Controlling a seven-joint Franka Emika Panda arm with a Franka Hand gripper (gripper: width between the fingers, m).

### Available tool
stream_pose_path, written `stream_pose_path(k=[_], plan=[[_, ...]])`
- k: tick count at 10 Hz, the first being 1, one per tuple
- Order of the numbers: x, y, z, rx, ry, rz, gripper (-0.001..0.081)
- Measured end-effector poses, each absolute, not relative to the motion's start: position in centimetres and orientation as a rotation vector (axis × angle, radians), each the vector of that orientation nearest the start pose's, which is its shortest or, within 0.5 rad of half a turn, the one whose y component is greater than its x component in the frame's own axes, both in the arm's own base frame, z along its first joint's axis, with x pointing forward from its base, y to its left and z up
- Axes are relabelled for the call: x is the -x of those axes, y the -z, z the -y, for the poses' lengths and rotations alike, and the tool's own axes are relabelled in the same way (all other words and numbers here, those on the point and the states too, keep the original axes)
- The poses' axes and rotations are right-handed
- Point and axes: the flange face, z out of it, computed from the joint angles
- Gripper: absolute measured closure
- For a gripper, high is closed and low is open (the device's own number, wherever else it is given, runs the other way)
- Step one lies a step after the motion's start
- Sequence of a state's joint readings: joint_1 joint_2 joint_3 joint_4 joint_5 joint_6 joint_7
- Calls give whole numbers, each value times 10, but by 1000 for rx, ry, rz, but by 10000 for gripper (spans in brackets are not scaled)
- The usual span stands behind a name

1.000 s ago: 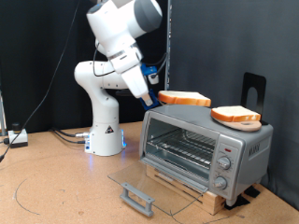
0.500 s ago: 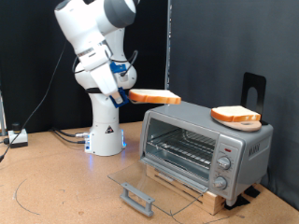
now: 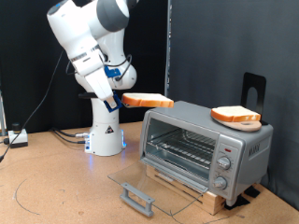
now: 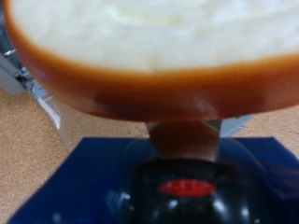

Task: Make a piece of toast with the oven

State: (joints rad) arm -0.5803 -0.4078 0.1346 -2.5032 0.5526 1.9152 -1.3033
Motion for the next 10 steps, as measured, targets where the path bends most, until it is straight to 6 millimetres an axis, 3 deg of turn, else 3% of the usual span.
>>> stream_pose_path(k=[6,10], plan=[[-383,-331,143,2619,208,848,413],[-387,-299,129,2626,184,924,413]])
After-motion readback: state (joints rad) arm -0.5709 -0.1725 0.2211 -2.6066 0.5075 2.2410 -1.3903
